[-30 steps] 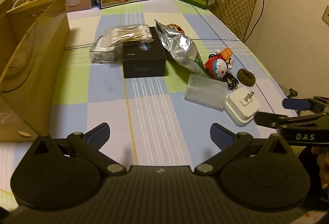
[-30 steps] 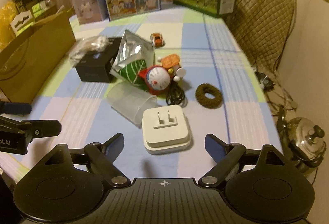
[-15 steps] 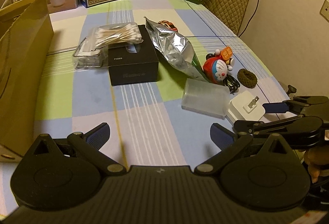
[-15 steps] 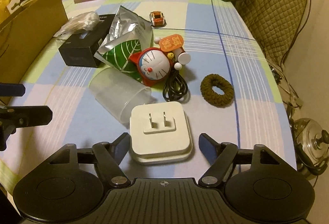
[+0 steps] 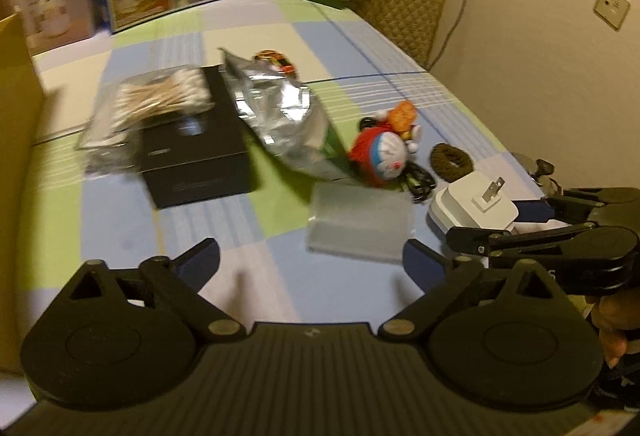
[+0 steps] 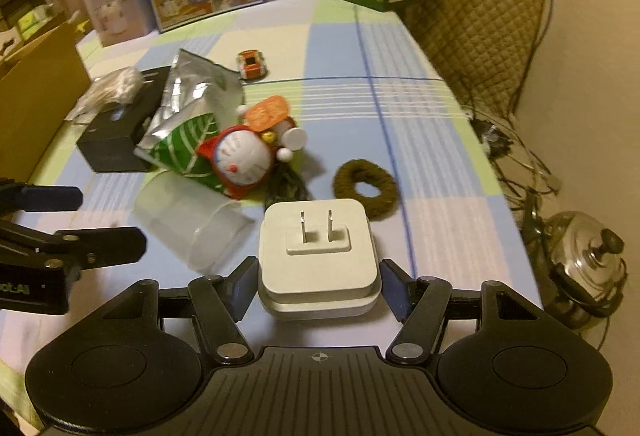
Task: Organize objects
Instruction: 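Grasp the white plug adapter with the right tool while the left tool grasps the clear cup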
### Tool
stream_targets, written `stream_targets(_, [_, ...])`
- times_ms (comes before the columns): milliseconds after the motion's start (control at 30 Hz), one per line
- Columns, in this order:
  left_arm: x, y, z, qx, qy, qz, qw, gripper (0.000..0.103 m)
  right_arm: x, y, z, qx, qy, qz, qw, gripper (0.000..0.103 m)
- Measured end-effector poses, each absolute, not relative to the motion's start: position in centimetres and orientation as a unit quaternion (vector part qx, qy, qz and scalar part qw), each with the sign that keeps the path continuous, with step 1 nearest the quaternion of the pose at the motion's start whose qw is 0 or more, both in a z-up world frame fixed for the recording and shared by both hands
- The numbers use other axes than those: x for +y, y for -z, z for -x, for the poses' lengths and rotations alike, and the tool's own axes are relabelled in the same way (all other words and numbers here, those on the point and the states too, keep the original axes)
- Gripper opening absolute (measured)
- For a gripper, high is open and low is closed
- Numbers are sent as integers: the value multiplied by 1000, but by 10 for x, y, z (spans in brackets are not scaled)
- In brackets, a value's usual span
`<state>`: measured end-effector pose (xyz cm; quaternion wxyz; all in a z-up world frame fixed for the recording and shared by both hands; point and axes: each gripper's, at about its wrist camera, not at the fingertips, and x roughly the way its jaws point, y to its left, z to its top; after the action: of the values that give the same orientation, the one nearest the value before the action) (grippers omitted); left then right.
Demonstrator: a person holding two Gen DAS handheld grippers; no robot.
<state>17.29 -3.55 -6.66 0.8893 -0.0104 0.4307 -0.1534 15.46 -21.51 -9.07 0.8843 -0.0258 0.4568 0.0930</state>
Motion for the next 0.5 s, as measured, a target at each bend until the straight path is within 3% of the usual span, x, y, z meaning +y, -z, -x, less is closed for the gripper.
stream_targets(300, [-60, 82, -194, 428, 187, -2, 884, 90, -228, 92, -157, 466, -68, 13, 882, 62])
stream_targets(467, [-68, 93, -203, 436, 197, -10, 878, 79, -231, 95, -159, 472, -62, 8, 879, 62])
stream_targets(500, [-70, 95, -205, 439, 198, -8, 876, 73, -231, 96, -160, 475, -64, 9, 878, 62])
